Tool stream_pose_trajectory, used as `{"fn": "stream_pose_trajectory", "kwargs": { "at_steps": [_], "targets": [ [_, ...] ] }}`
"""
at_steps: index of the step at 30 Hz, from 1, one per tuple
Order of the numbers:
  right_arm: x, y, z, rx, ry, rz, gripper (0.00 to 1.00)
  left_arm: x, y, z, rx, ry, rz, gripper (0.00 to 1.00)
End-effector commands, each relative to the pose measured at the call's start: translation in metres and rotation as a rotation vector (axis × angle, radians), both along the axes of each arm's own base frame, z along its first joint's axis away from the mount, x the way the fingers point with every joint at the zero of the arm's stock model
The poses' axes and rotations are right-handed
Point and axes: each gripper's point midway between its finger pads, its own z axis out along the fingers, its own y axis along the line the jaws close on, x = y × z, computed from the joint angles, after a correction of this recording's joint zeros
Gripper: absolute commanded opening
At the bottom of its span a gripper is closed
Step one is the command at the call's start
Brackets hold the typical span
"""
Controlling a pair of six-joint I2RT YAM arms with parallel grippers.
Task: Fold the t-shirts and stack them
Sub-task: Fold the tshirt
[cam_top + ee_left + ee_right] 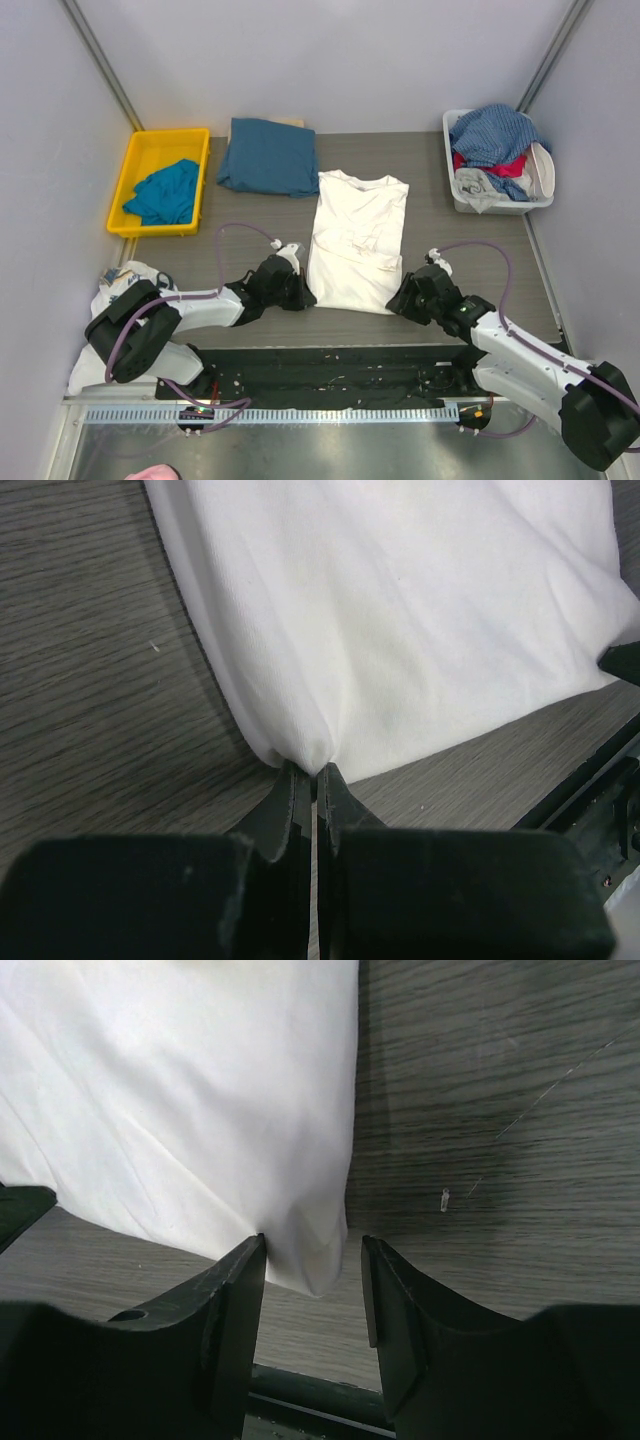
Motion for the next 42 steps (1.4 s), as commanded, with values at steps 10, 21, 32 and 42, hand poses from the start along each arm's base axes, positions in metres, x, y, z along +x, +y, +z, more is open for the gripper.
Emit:
{"fn": "stream_pose_trajectory", "kwargs": {
  "at_steps": [10,21,32,42],
  "targets": [
    [0.001,0.01,-0.006,0.038,-0.023,0.001,0.24,-0.017,0.023,-0.03,0.126,0.066,-0.013,0.0],
    [-0.005,0.006,-0.003,0.016,0.0,-0.01,0.01,-0.021,0.029,-0.026,0.139,0.062,-0.004,0.0],
    [-0.029,0.01,0.018,-0.047,0.042,0.0,0.01,-0.062,0.029,-0.019,0.187,0.046,-0.021,0.0],
    [-0.06,0.026,0.057,-0.011,0.052,0.044,0.01,-0.1,0.023,0.014,0.166,0.012,0.007,0.0]
  ]
}}
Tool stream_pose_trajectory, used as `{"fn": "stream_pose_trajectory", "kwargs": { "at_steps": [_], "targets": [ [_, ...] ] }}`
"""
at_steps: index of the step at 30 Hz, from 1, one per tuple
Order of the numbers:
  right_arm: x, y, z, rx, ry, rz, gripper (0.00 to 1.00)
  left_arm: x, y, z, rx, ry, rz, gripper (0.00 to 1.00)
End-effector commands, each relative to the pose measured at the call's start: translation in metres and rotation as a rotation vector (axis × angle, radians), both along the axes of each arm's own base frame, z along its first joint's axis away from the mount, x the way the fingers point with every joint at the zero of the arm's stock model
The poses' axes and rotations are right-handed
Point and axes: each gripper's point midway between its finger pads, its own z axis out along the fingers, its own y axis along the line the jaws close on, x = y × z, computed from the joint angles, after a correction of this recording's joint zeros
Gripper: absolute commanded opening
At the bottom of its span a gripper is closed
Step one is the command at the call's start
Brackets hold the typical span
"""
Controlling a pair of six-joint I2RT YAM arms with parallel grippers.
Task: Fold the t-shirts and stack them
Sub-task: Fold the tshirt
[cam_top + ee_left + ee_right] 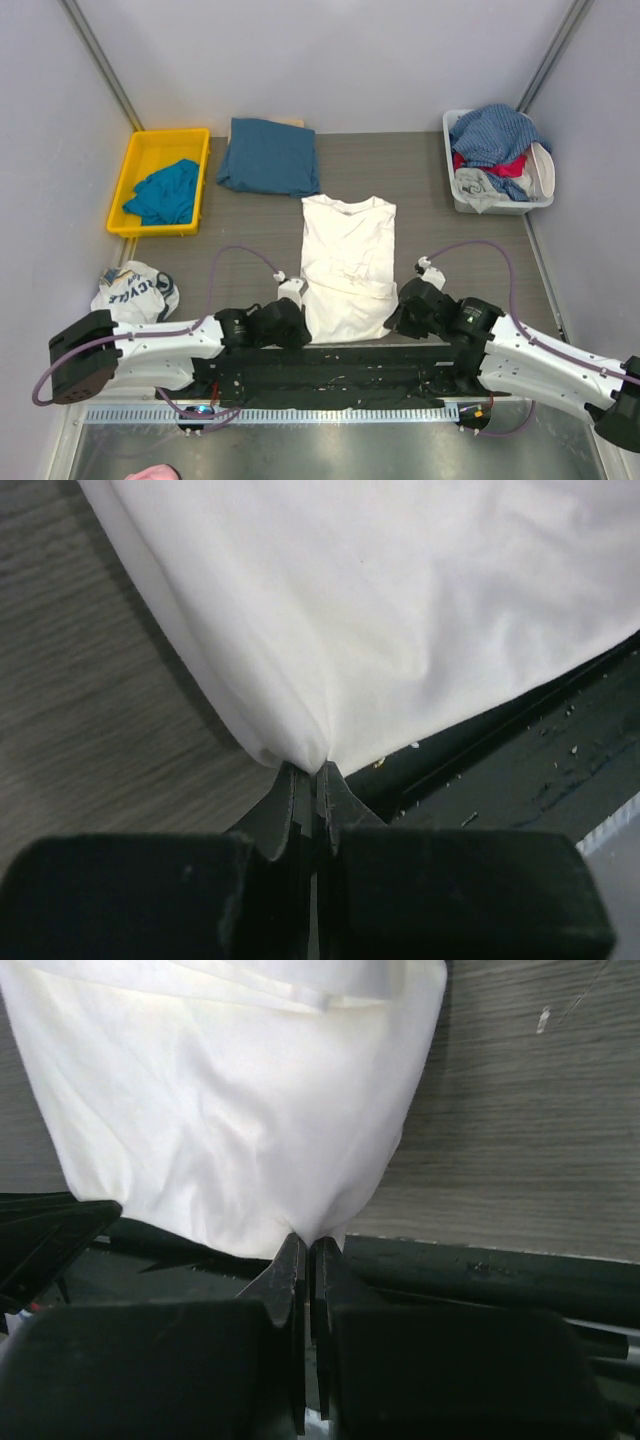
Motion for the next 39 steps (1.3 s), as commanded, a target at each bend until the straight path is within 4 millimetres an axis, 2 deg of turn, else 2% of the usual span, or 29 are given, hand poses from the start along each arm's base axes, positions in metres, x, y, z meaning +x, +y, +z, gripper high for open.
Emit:
{"fn": "stream_pose_trajectory", "kwargs": {
  "at_steps": [1,5,8,11,12,14,15,16,18,19,21,22,23,24,27,31,34,39],
  "targets": [
    [-0.003,0.003,0.03,0.014,-0.027,-0.047,0.01,-0.014,0.014,0.009,0.032,-0.002,0.077,0.0],
    [-0.009,0.01,0.033,0.002,-0.03,-0.016,0.01,-0.025,0.017,0.017,0.035,-0.01,0.096,0.0],
    [-0.004,0.013,0.038,-0.017,-0.06,-0.018,0.01,-0.021,0.02,0.025,0.049,-0.039,0.116,0.0],
    [0.004,0.021,0.048,0.024,-0.094,-0.041,0.01,-0.002,0.025,0.044,0.075,-0.134,0.164,0.0],
    [0.007,0.022,0.051,0.037,-0.112,-0.054,0.01,0.005,0.022,0.058,0.065,-0.166,0.184,0.0],
    [0.014,0.023,0.059,0.07,-0.145,-0.081,0.01,0.021,0.029,0.072,0.104,-0.251,0.228,0.0],
    [0.018,0.021,0.062,0.062,-0.169,-0.1,0.01,0.027,0.026,0.085,0.112,-0.288,0.223,0.0],
    [0.022,0.021,0.068,0.062,-0.187,-0.109,0.01,0.036,0.031,0.09,0.138,-0.324,0.252,0.0],
    [0.028,0.019,0.075,0.042,-0.218,-0.116,0.01,0.046,0.029,0.102,0.156,-0.366,0.254,0.0],
    [0.035,0.02,0.088,0.045,-0.254,-0.131,0.01,0.055,0.029,0.107,0.149,-0.377,0.276,0.0],
    [0.043,0.02,0.095,0.008,-0.287,-0.131,0.01,0.064,0.026,0.115,0.149,-0.396,0.271,0.0],
    [0.05,0.021,0.109,0.011,-0.321,-0.148,0.01,0.074,0.025,0.119,0.136,-0.404,0.294,0.0],
    [0.053,0.024,0.111,-0.01,-0.332,-0.138,0.01,0.078,0.023,0.121,0.13,-0.405,0.288,0.0],
    [0.057,0.027,0.125,0.002,-0.354,-0.145,0.01,0.084,0.021,0.128,0.128,-0.422,0.284,0.0],
    [0.072,0.03,0.141,-0.039,-0.413,-0.156,0.01,0.105,0.017,0.146,0.119,-0.45,0.302,0.0],
    [0.088,0.034,0.152,-0.057,-0.445,-0.181,0.01,0.138,0.013,0.163,0.114,-0.484,0.311,0.0],
    [0.1,0.034,0.152,-0.07,-0.46,-0.201,0.01,0.158,0.006,0.169,0.119,-0.499,0.295,0.0],
    [0.121,0.024,0.143,-0.096,-0.452,-0.226,0.01,0.187,-0.008,0.167,0.132,-0.498,0.271,0.0]
  ]
}}
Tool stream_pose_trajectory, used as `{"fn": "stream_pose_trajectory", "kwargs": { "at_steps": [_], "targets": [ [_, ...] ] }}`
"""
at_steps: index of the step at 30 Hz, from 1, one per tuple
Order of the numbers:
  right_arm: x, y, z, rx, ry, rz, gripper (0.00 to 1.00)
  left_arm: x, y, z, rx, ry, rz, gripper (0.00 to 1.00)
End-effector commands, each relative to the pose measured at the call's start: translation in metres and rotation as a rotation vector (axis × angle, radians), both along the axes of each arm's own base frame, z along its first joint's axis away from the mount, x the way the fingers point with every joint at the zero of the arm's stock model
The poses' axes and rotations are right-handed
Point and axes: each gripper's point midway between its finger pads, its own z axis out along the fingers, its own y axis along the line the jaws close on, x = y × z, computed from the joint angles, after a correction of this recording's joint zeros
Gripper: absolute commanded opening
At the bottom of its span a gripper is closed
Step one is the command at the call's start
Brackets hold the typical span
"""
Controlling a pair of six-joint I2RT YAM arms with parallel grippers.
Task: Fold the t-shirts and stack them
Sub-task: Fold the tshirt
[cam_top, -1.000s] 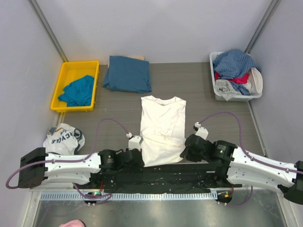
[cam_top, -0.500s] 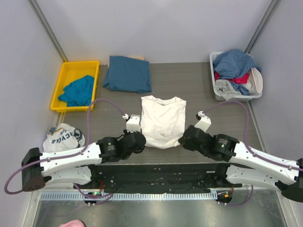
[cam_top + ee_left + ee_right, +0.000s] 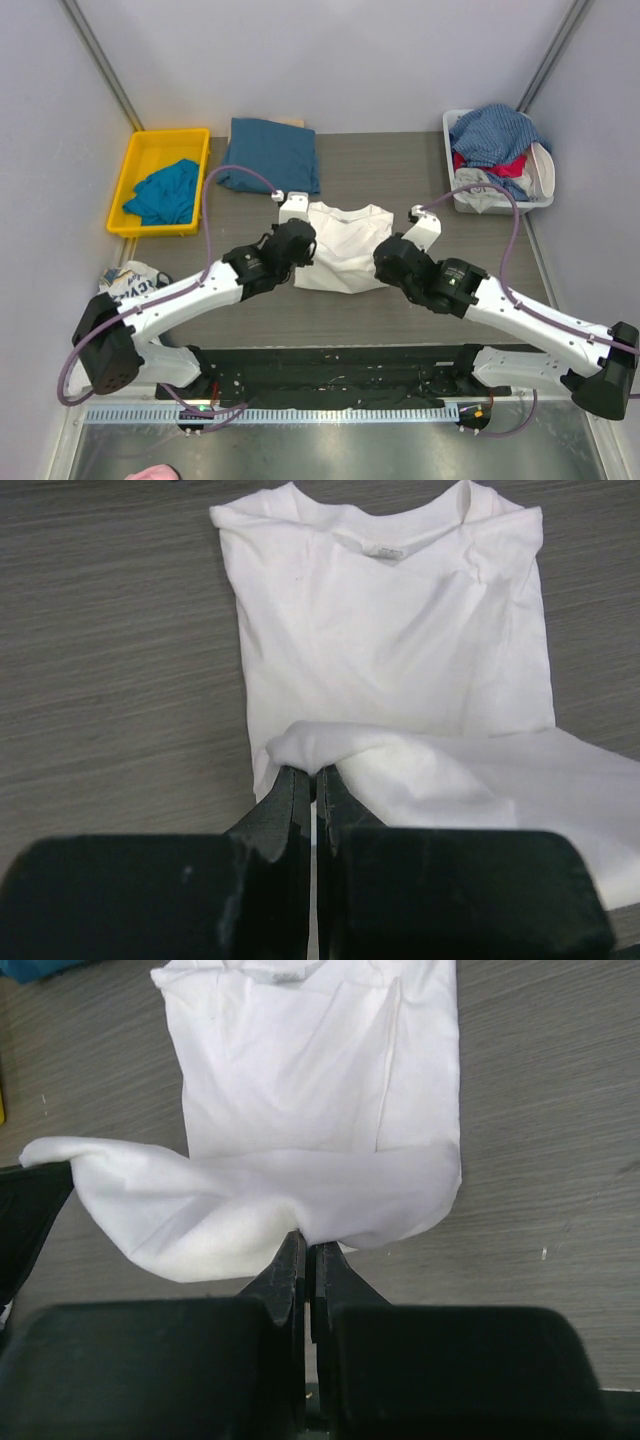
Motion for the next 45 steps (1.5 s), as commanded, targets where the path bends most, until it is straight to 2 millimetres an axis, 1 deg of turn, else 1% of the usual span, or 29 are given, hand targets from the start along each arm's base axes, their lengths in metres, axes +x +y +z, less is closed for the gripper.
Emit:
{"fn": "stream_pose_trajectory", "kwargs": {
  "at_steps": [1,2,3,5,6,7,8,9,11,12,14,18,19,22,23,24,25,26,27,29,33,38,39,40,41,42,43,44,45],
  "targets": [
    [0.036,-0.009,0.018,0.021,-0.085,-0.062,0.01,0.028,-0.022,0.022,-0.033,-0.061,-0.058,0.0],
    [0.042,-0.013,0.015,0.015,-0.081,-0.073,0.01,0.032,-0.023,0.026,-0.036,-0.068,-0.06,0.0],
    [0.045,-0.014,0.011,0.016,-0.071,-0.071,0.01,0.039,-0.022,0.02,-0.025,-0.061,-0.051,0.0],
    [0.062,-0.023,0.008,0.005,-0.082,-0.093,0.01,0.045,-0.023,0.02,-0.027,-0.055,-0.054,0.0],
    [0.066,-0.022,0.004,0.011,-0.072,-0.08,0.01,0.053,-0.02,0.016,-0.023,-0.051,-0.045,0.0],
    [0.079,-0.025,0.001,0.004,-0.081,-0.092,0.01,0.057,-0.021,0.015,-0.028,-0.047,-0.048,0.0],
    [0.084,-0.025,-0.002,0.006,-0.078,-0.092,0.01,0.063,-0.017,0.014,-0.029,-0.046,-0.036,0.0],
    [0.093,-0.022,-0.002,0.019,-0.092,-0.087,0.01,0.068,-0.018,0.008,-0.022,-0.039,-0.038,0.0],
    [0.105,-0.021,-0.013,0.008,-0.067,-0.077,0.01,0.079,-0.014,0.007,-0.034,-0.036,-0.028,0.0],
    [0.113,-0.018,-0.011,0.019,-0.083,-0.072,0.01,0.084,-0.014,0.007,-0.041,-0.04,-0.024,0.0],
    [0.124,-0.015,-0.018,0.011,-0.075,-0.065,0.01,0.096,-0.01,0.0,-0.044,-0.03,-0.008,0.0],
    [0.149,-0.012,-0.023,0.014,-0.086,-0.065,0.01,0.116,-0.007,-0.006,-0.062,-0.021,0.004,0.0],
    [0.153,-0.011,-0.024,0.017,-0.084,-0.064,0.01,0.121,-0.008,-0.012,-0.06,-0.012,0.005,0.0],
    [0.169,-0.011,-0.028,0.024,-0.085,-0.066,0.01,0.134,-0.009,-0.011,-0.079,-0.014,0.003,0.0],
    [0.175,-0.012,-0.026,0.03,-0.092,-0.07,0.01,0.138,-0.01,-0.017,-0.076,-0.003,0.004,0.0],
    [0.179,-0.012,-0.03,0.023,-0.083,-0.072,0.01,0.143,-0.013,-0.013,-0.088,-0.01,-0.002,0.0],
    [0.182,-0.014,-0.031,0.023,-0.082,-0.076,0.01,0.146,-0.014,-0.013,-0.089,-0.011,-0.004,0.0],
    [0.186,-0.014,-0.028,0.029,-0.091,-0.079,0.01,0.151,-0.016,-0.021,-0.085,0.001,-0.006,0.0],
    [0.19,-0.018,-0.032,0.027,-0.081,-0.089,0.01,0.155,-0.021,-0.016,-0.098,-0.004,-0.016,0.0],
    [0.196,-0.02,-0.03,0.038,-0.088,-0.095,0.01,0.165,-0.026,-0.017,-0.105,-0.006,-0.022,0.0],
    [0.205,-0.028,-0.035,0.04,-0.077,-0.111,0.01,0.179,-0.035,-0.024,-0.11,0.009,-0.045,0.0],
    [0.212,-0.032,-0.047,0.047,-0.053,-0.117,0.02,0.192,-0.037,-0.034,-0.1,0.022,-0.048,0.0],
    [0.213,-0.033,-0.051,0.048,-0.044,-0.12,0.06,0.194,-0.036,-0.042,-0.089,0.035,-0.044,0.02],
    [0.215,-0.036,-0.053,0.047,-0.04,-0.128,0.14,0.197,-0.031,-0.045,-0.085,0.037,-0.03,0.09],
    [0.22,-0.041,-0.059,0.027,-0.036,-0.132,0.27,0.201,-0.024,-0.048,-0.07,0.032,-0.001,0.18],
    [0.223,-0.048,-0.062,0.016,-0.034,-0.147,0.34,0.205,-0.018,-0.055,-0.058,0.037,0.018,0.32],
    [0.229,-0.059,-0.061,0.003,-0.039,-0.178,0.39,0.214,-0.004,-0.056,-0.049,0.032,0.056,0.54],
    [0.238,-0.08,-0.061,-0.007,-0.048,-0.217,0.49,0.222,0.008,-0.056,-0.037,0.021,0.093,0.61],
    [0.242,-0.088,-0.059,-0.009,-0.053,-0.229,0.52,0.232,0.026,-0.054,-0.04,0.013,0.138,0.71]
  ]
}}
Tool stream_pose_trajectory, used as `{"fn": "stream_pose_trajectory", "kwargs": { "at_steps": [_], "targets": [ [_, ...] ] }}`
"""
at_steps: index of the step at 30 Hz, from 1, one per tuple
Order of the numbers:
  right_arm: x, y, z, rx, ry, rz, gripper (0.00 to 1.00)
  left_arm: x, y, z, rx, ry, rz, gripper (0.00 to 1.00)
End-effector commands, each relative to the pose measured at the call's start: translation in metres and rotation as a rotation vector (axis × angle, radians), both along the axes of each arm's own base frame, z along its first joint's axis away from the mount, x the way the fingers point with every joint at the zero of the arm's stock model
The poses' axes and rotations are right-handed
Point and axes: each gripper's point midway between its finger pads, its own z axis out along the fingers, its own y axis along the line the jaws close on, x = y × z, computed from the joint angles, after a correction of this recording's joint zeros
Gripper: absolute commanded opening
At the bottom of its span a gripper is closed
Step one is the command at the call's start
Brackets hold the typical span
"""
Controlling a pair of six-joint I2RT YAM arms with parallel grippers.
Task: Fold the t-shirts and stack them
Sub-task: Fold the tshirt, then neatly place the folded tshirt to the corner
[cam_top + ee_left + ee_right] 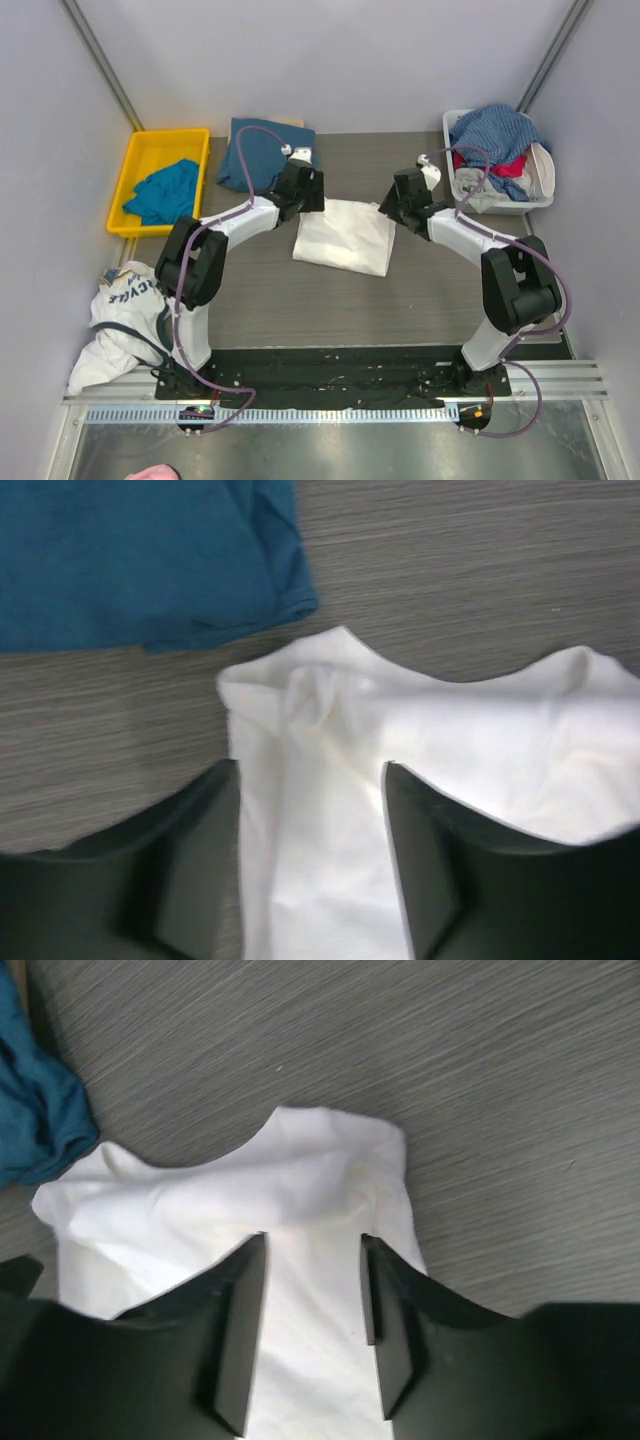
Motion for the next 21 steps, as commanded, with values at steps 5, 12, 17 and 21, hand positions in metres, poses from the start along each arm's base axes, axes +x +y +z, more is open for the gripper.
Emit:
{"fn": "stream_pose_trajectory", "kwargs": {
  "at_steps": [5,12,17,21],
  "targets": [
    [0.054,-0.056,0.052,0.001,-0.136,-0.074,0.61,0.058,0.077,0.048,-0.011,-0.125,0.212,1.0],
    [0.029,-0.03,0.052,0.047,-0.082,0.097,0.62,0.021,0.063,0.057,-0.091,-0.105,0.134,1.0],
    [0.001,-0.021,0.048,0.069,-0.046,0.192,0.62,-0.011,0.048,0.036,-0.119,-0.06,0.044,1.0],
    [-0.018,-0.018,0.037,0.083,-0.018,0.24,0.61,-0.017,0.037,0.027,-0.161,-0.049,-0.004,1.0]
  ]
}}
